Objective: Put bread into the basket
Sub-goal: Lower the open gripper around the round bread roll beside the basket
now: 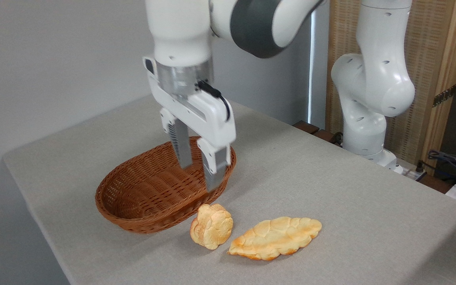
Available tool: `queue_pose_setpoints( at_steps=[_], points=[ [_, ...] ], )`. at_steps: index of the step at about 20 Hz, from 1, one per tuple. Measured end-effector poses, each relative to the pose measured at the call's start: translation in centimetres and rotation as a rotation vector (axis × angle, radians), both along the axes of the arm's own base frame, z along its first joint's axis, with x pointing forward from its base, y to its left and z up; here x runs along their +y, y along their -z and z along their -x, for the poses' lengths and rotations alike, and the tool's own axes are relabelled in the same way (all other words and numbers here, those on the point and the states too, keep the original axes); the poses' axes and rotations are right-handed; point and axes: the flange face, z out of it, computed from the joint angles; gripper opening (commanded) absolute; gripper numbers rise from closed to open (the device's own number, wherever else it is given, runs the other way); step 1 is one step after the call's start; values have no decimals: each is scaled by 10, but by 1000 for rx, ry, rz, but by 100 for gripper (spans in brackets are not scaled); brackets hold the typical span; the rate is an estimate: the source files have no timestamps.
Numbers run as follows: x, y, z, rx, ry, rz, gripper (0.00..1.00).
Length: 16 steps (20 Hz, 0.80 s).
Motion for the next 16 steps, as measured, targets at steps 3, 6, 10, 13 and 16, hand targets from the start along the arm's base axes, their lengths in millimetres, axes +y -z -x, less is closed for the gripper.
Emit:
queue_pose_setpoints(
  at_steps=[3, 6, 10, 13, 16],
  points=[
    [26, 13, 4, 14, 38, 4, 100],
    [35, 24, 6, 6, 51, 5, 100],
    [35, 40, 7, 0, 49, 2, 100],
    [33, 46, 6, -13, 50, -1, 100],
    [31, 51, 5, -23, 52, -5, 100]
  ],
)
